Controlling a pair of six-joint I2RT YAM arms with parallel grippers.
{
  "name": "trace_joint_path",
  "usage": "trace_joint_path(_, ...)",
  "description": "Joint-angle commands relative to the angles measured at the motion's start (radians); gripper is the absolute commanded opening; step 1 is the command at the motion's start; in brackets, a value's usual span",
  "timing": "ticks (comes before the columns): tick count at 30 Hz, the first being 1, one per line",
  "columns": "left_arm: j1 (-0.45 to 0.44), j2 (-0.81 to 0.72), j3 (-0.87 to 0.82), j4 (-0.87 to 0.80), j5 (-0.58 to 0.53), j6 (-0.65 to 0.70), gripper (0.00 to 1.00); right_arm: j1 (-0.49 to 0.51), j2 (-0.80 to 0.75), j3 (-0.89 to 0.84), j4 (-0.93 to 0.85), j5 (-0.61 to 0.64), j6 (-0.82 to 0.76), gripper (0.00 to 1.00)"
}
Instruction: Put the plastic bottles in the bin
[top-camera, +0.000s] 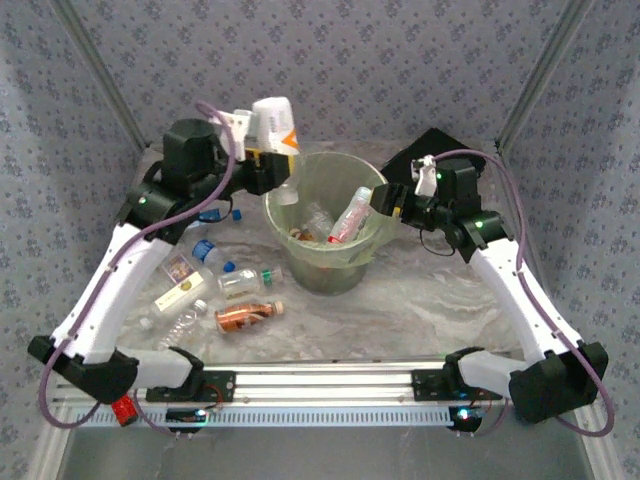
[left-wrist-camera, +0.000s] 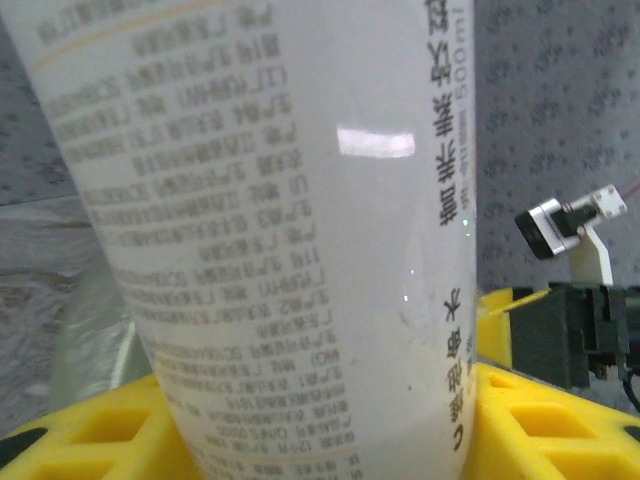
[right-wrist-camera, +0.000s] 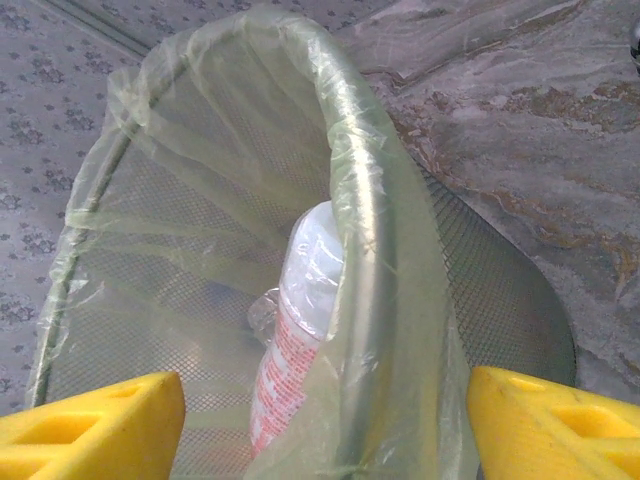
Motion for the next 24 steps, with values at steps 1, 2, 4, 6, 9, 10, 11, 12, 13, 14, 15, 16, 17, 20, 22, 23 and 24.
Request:
trace_joint_path(1, -0.023, 0.046, 0.071, -0.071, 0.051, 0.068, 0.4, -0.01, -0.034, -0.011, 0.015, -0.032, 0.021, 0.74)
trace_joint_path(2, -0.033, 0.062, 0.084, -0.075, 0.055, 0.073, 0.39, -0.012, -0.036, -0.014, 0.018, -0.033, 0.045, 0.73)
trace_joint_path(4, -0.046, 0.087, 0.104, -0.085, 0.064, 0.081, 0.38, -0.014, -0.038, -0.018, 0.022, -0.037, 0.049, 0.72)
trace_joint_path(6, -0.057, 0.109, 0.12, -0.091, 0.078, 0.089, 0.36, -0.015, -0.041, -0.023, 0.027, -0.038, 0.051, 0.7)
trace_joint_path(9, -0.076, 0.149, 0.141, -0.102, 0.093, 0.092, 0.29, -0.017, -0.042, -0.033, 0.036, -0.04, 0.053, 0.68)
trace_joint_path(10, -0.082, 0.165, 0.15, -0.111, 0.096, 0.096, 0.28, -0.017, -0.041, -0.035, 0.04, -0.043, 0.053, 0.68)
trace_joint_path(11, -0.088, 0.179, 0.161, -0.121, 0.096, 0.1, 0.26, -0.016, -0.04, -0.037, 0.043, -0.046, 0.051, 0.67)
trace_joint_path(12, -0.093, 0.191, 0.167, -0.128, 0.096, 0.104, 0.25, -0.017, -0.039, -0.039, 0.048, -0.05, 0.051, 0.66)
trace_joint_path(13, -0.098, 0.206, 0.174, -0.135, 0.097, 0.108, 0.23, -0.016, -0.039, -0.041, 0.05, -0.052, 0.052, 0.66)
trace_joint_path(14, -0.103, 0.22, 0.177, -0.14, 0.098, 0.114, 0.22, -0.016, -0.038, -0.042, 0.051, -0.054, 0.053, 0.65)
trace_joint_path(15, -0.105, 0.23, 0.178, -0.142, 0.102, 0.118, 0.22, -0.016, -0.038, -0.043, 0.051, -0.054, 0.053, 0.63)
trace_joint_path(16, -0.108, 0.241, 0.179, -0.142, 0.103, 0.122, 0.21, -0.017, -0.038, -0.044, 0.051, -0.056, 0.057, 0.61)
trace_joint_path(17, -0.11, 0.254, 0.179, -0.144, 0.104, 0.125, 0.21, -0.018, -0.038, -0.044, 0.051, -0.058, 0.059, 0.58)
trace_joint_path(20, -0.116, 0.293, 0.189, -0.161, 0.11, 0.144, 0.19, -0.017, -0.042, -0.046, 0.051, -0.062, 0.06, 0.54)
trace_joint_path(22, -0.117, 0.317, 0.2, -0.184, 0.113, 0.156, 0.17, -0.017, -0.043, -0.045, 0.047, -0.065, 0.059, 0.53)
trace_joint_path(23, -0.119, 0.331, 0.205, -0.196, 0.115, 0.16, 0.17, -0.017, -0.042, -0.047, 0.049, -0.066, 0.058, 0.52)
trace_joint_path(24, -0.12, 0.341, 0.207, -0.204, 0.117, 0.165, 0.17, -0.017, -0.042, -0.048, 0.05, -0.066, 0.059, 0.52)
